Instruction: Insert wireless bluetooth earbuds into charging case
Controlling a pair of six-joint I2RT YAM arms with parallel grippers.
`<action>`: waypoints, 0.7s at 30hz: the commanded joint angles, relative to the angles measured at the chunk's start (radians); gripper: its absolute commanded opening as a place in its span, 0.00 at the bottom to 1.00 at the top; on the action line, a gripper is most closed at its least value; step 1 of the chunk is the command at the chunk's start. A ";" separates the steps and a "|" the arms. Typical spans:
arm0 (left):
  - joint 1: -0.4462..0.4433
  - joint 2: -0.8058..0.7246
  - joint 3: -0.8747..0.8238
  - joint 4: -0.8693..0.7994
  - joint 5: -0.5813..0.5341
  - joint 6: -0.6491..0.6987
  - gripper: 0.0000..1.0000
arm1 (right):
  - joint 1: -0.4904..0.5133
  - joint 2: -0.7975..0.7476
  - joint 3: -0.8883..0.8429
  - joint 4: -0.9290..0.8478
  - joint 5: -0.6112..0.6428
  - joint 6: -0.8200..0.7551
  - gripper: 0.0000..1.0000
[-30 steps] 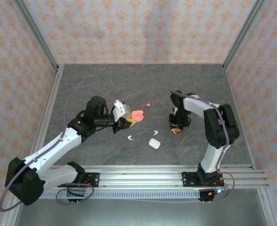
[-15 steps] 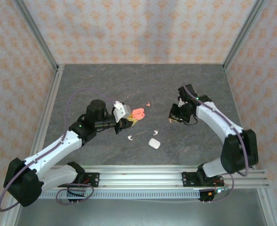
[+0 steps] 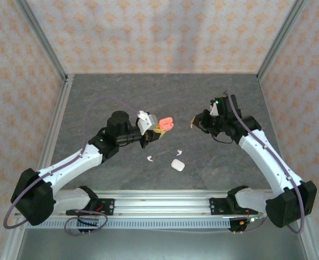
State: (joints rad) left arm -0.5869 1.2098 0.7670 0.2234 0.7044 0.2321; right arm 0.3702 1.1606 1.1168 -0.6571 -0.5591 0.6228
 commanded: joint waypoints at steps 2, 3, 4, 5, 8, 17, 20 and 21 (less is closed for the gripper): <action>-0.021 0.030 0.065 0.081 -0.031 -0.015 0.00 | 0.049 -0.036 0.073 0.061 -0.018 0.073 0.12; -0.023 0.035 0.070 0.080 -0.038 -0.016 0.00 | 0.058 -0.039 0.082 0.068 -0.018 0.080 0.12; -0.025 0.039 0.073 0.083 -0.048 -0.017 0.00 | 0.067 -0.040 0.092 0.072 -0.015 0.085 0.12; -0.025 0.044 0.075 0.086 -0.059 -0.019 0.00 | 0.074 -0.042 0.100 0.078 -0.011 0.088 0.12; -0.027 0.057 0.089 0.088 -0.073 -0.023 0.00 | 0.095 -0.048 0.118 0.103 -0.002 0.102 0.12; -0.031 0.091 0.132 0.090 -0.095 -0.049 0.00 | 0.174 -0.038 0.129 0.211 0.032 0.130 0.12; -0.034 0.097 0.141 0.089 -0.100 -0.062 0.00 | 0.196 -0.030 0.115 0.247 0.051 0.134 0.12; -0.034 0.098 0.144 0.091 -0.101 -0.064 0.00 | 0.204 -0.030 0.106 0.269 0.060 0.139 0.12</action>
State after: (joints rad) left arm -0.6090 1.3056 0.8703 0.2687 0.6220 0.1905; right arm 0.5560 1.1305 1.2106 -0.4759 -0.5381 0.7444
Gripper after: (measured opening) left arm 0.153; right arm 0.126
